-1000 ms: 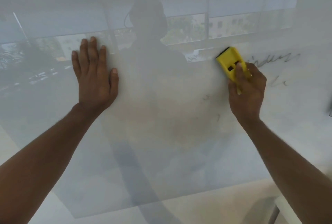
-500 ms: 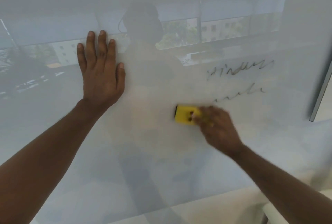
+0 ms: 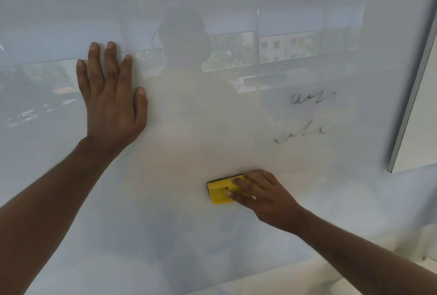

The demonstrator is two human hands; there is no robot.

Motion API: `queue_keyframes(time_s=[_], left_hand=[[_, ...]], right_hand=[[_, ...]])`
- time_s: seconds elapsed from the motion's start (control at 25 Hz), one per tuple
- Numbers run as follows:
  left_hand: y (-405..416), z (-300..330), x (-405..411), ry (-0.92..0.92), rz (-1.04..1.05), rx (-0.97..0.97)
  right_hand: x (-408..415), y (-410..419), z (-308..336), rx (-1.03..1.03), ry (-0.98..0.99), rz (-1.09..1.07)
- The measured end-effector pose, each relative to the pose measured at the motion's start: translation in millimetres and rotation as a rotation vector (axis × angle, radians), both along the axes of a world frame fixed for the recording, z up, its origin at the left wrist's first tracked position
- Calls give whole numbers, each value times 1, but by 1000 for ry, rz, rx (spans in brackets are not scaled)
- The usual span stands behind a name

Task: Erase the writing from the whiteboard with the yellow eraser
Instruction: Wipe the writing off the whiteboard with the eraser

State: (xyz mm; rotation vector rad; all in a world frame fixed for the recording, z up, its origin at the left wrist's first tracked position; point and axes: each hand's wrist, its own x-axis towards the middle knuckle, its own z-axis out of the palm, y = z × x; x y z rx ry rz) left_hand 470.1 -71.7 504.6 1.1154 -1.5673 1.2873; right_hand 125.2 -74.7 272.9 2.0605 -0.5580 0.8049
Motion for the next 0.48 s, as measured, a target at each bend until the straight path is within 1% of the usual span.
queue_keyframes(time_s=[0.04, 0.08, 0.2, 0.28, 0.36, 0.4, 0.44, 0.48], left_hand=[[-1, 4, -6, -18, -5, -3], [-3, 8, -13, -29, -13, -12], [-9, 12, -33, -16, -24, -30], [-12, 10, -40, 1, -22, -44], [-14, 9, -41, 13, -31, -59], [-14, 8, -41, 18, -31, -66], [-15, 8, -41, 21, -30, -73], [-15, 7, -41, 21, -29, -80]], right_hand=[[-9, -6, 15, -12, -26, 3], [-16, -14, 38, -28, -95, -8], [-58, -37, 124, -139, -424, -80], [-95, -45, 167, -156, -703, -162], [-106, -47, 170, -86, -971, -211], [-98, -44, 157, -68, -1018, -217], [-86, -41, 134, -71, -984, -207], [-72, -34, 103, -59, -883, -181]])
